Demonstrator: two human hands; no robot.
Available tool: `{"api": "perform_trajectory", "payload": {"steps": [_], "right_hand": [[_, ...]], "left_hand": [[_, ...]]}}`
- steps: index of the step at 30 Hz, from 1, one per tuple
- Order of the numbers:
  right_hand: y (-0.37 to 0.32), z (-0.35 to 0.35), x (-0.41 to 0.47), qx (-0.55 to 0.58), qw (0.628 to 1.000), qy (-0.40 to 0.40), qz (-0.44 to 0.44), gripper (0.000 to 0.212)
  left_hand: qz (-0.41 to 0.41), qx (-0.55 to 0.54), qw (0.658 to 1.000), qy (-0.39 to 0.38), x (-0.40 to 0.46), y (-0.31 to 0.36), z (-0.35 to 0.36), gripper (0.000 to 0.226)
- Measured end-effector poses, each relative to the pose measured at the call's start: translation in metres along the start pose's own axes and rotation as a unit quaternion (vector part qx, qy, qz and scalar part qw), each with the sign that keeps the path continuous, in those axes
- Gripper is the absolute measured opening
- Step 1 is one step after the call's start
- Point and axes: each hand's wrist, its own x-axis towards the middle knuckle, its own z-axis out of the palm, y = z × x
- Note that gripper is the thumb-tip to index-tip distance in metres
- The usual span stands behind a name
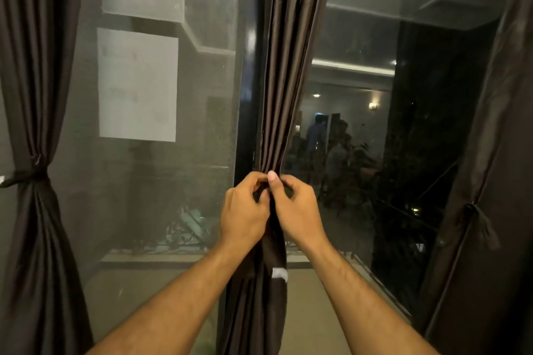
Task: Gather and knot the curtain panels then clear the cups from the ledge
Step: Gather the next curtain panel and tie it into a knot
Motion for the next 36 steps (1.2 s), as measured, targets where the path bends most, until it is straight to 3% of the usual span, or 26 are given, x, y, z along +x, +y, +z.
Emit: {"api": "perform_trajectory", "payload": {"steps": [5, 7, 10, 13, 15, 22, 24, 26, 27, 29, 33, 36], "right_hand": [[-0.018, -0.004, -0.002, 0.001, 1.0, 0.011, 0.016, 0.039], [-0.019, -0.005, 0.001, -0.028, 0.999, 0.011, 0.024, 0.046], [-0.011, -0.008, 0.006, -0.051, 0.998, 0.015, 0.038, 0.035], [-0.004, -0.01, 0.006, -0.056, 0.997, 0.019, 0.052, 0.023], [-0.003, -0.009, 0.006, -0.051, 0.997, 0.02, 0.061, 0.013], [-0.005, -0.005, 0.003, -0.065, 0.993, 0.031, 0.097, 0.059], [-0.005, -0.005, 0.001, -0.067, 0.992, 0.029, 0.1, 0.049], [-0.004, -0.008, -0.001, -0.066, 0.994, 0.029, 0.085, 0.014], [-0.005, -0.008, -0.004, -0.057, 0.995, 0.028, 0.079, 0.012], [-0.005, -0.007, -0.008, -0.052, 0.996, 0.028, 0.068, 0.032], [-0.019, -0.001, -0.017, 0.036, 0.997, 0.016, 0.06, 0.02], [-0.026, 0.005, -0.025, 0.126, 0.987, -0.019, 0.095, 0.017]], "left_hand": [[-0.094, -0.107, 0.987, -0.071, -0.003, -0.005, -0.006, 0.012], [-0.142, -0.181, 0.969, -0.085, -0.006, -0.012, -0.008, 0.019], [-0.159, -0.221, 0.957, -0.098, -0.011, -0.018, -0.011, 0.031], [-0.152, -0.184, 0.964, -0.114, -0.011, -0.023, -0.017, 0.043], [-0.171, -0.156, 0.963, -0.136, -0.008, -0.024, -0.022, 0.039], [-0.176, -0.024, 0.951, -0.254, -0.007, -0.029, -0.037, 0.011], [-0.151, 0.055, 0.959, -0.235, -0.007, -0.032, -0.039, 0.003], [-0.122, 0.12, 0.969, -0.181, -0.004, -0.03, -0.043, 0.005], [-0.124, 0.129, 0.971, -0.157, -0.002, -0.031, -0.043, 0.009], [-0.148, 0.138, 0.974, -0.103, 0.002, -0.029, -0.043, 0.015], [-0.182, 0.127, 0.975, -0.019, 0.007, -0.021, -0.037, 0.026], [-0.233, -0.004, 0.973, -0.003, 0.007, -0.012, -0.032, 0.033]]}}
